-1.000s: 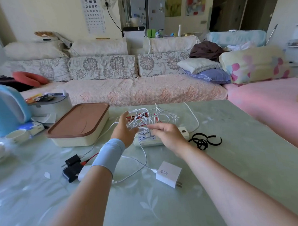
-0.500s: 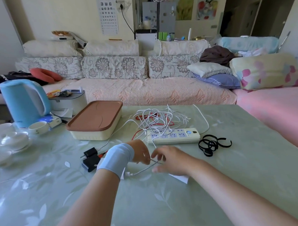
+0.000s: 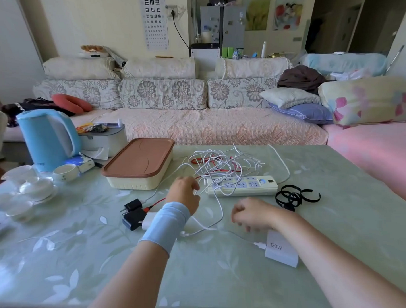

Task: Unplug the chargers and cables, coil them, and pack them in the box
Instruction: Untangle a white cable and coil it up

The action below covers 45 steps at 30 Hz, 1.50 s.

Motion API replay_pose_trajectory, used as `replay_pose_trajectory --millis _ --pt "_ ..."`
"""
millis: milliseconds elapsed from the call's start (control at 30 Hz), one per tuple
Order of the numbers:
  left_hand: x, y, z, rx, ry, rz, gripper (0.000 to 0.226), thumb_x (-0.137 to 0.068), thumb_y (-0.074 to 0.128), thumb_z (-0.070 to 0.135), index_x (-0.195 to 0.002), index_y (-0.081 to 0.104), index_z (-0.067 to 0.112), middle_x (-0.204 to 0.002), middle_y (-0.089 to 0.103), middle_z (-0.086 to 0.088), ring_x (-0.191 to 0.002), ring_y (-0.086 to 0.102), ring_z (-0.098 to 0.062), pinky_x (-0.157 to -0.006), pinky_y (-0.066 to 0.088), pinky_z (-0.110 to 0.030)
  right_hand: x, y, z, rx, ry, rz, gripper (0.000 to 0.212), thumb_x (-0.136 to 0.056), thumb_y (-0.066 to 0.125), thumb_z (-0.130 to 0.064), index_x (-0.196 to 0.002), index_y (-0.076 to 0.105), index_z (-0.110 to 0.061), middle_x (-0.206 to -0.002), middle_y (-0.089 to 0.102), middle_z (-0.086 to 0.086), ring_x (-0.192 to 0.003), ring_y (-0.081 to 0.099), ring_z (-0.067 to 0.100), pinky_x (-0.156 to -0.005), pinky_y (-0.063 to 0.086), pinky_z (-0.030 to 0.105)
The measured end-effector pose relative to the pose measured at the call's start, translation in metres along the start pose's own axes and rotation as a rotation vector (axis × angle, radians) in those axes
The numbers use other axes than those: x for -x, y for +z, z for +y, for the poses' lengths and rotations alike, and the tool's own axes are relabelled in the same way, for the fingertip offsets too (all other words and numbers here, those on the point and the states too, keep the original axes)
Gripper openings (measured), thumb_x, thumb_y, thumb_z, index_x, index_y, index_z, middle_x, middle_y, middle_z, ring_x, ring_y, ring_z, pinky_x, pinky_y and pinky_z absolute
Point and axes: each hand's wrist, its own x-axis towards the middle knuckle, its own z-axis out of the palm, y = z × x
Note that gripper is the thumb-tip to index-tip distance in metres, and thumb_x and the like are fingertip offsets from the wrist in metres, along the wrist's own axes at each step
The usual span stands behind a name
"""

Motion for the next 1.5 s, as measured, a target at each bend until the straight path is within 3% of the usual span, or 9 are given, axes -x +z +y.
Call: replay_pose_trajectory --millis 167,433,500,633,867,1033,1267,1400,1500 --pt "-0.024 0.012 -0.004 0.084 -0.279 -0.095 0.054 -0.087 0.065 0.019 -0.134 0.04 0.009 -0.132 0.05 -0.014 -0.118 0.051 -0.032 -0.098 0.041 -0.036 -0.03 -0.005 -0.01 -0.121 -0.115 0.662 0.029 -0.085 0.058 -0.012 -0.113 0.053 -0.021 -0.12 0.047 0.002 -0.104 0.054 0.021 -0.092 0.045 0.033" --pt "-0.058 0.025 0.002 0.487 -0.359 -0.271 0.005 -0.085 0.062 0.012 -0.088 0.062 0.008 -0.09 0.062 -0.012 -0.078 0.055 -0.025 -0.08 0.049 -0.027 -0.072 -0.001 -0.014 -0.114 -0.218 0.734 0.061 -0.078 0.062 -0.022 -0.138 0.05 -0.024 -0.149 0.037 0.013 -0.14 0.031 0.032 -0.113 0.03 0.042" --pt "-0.06 0.02 0.003 0.513 -0.336 -0.295 0.016 -0.089 0.06 0.016 -0.1 0.07 0.009 -0.085 0.058 -0.006 -0.07 0.049 -0.021 -0.076 0.046 -0.027 -0.073 -0.001 -0.017 -0.093 -0.34 0.771 0.075 -0.078 0.067 -0.012 -0.147 0.038 -0.02 -0.16 0.021 0.012 -0.148 0.019 0.026 -0.116 0.024 0.04" --pt "-0.049 0.014 0.015 0.835 -0.394 -0.499 0.014 -0.091 0.053 0.008 -0.087 0.066 0.011 -0.069 0.042 -0.002 -0.057 0.037 -0.014 -0.056 0.053 -0.028 -0.066 -0.005 -0.027 0.105 -0.5 0.698 0.086 -0.084 0.064 -0.019 -0.155 0.018 -0.036 -0.165 0.011 0.005 -0.15 0.017 0.024 -0.112 0.026 0.045" --pt "-0.034 -0.015 0.023 0.487 -0.151 -0.351 0.03 -0.091 0.056 0.043 -0.072 0.068 0.022 -0.065 0.046 0.002 -0.051 0.031 -0.015 -0.042 0.024 -0.018 -0.046 -0.012 -0.033 0.124 -0.591 0.787 0.034 -0.085 0.045 -0.036 -0.101 0.073 -0.027 -0.09 0.07 -0.008 -0.081 0.054 0.011 -0.094 0.041 0.041" --pt "-0.026 -0.036 0.019 0.881 -0.043 -0.111 0.036 -0.099 0.049 0.031 -0.069 0.062 0.017 -0.048 0.036 0.009 -0.045 0.026 -0.011 -0.042 0.021 -0.021 -0.035 -0.02 -0.027 -0.052 -0.406 0.49 0.04 -0.086 0.068 -0.027 -0.125 0.061 -0.036 -0.108 0.055 -0.007 -0.106 0.056 0.014 -0.089 0.04 0.024" --pt "-0.007 -0.06 0.006 1.434 0.048 -0.515 0.03 -0.096 0.04 0.03 -0.068 0.048 0.022 -0.058 0.022 0.008 -0.049 0.014 -0.01 -0.046 0.012 -0.022 -0.024 -0.016 -0.032 -0.123 -0.388 0.192 0.054 -0.085 0.073 -0.034 -0.133 0.052 -0.046 -0.142 0.042 -0.019 -0.126 0.045 -0.005 -0.106 0.033 0.021" --pt "-0.007 -0.073 0.001 1.398 0.05 -0.365 0.042 -0.088 0.054 0.04 -0.064 0.023 0.023 -0.052 0.014 0.008 -0.045 0.01 -0.009 -0.048 0.002 -0.028 -0.013 -0.018 -0.048 -0.452 -0.478 0.025 0.036 -0.09 0.069 -0.029 -0.123 0.061 -0.04 -0.14 0.051 -0.008 -0.075 0.057 -0.014 -0.067 0.047 0.014" --pt "-0.003 -0.069 0.008 1.134 0.052 -0.422 0.035 -0.093 0.054 0.028 -0.063 0.039 0.018 -0.052 0.025 0.003 -0.047 0.024 -0.012 -0.047 0.016 -0.025 -0.003 -0.022 -0.065 -0.487 -0.544 0.098 0.021 -0.099 0.056 -0.033 -0.119 0.061 -0.037 -0.128 0.053 -0.003 -0.074 0.055 -0.01 -0.069 0.044 0.011"
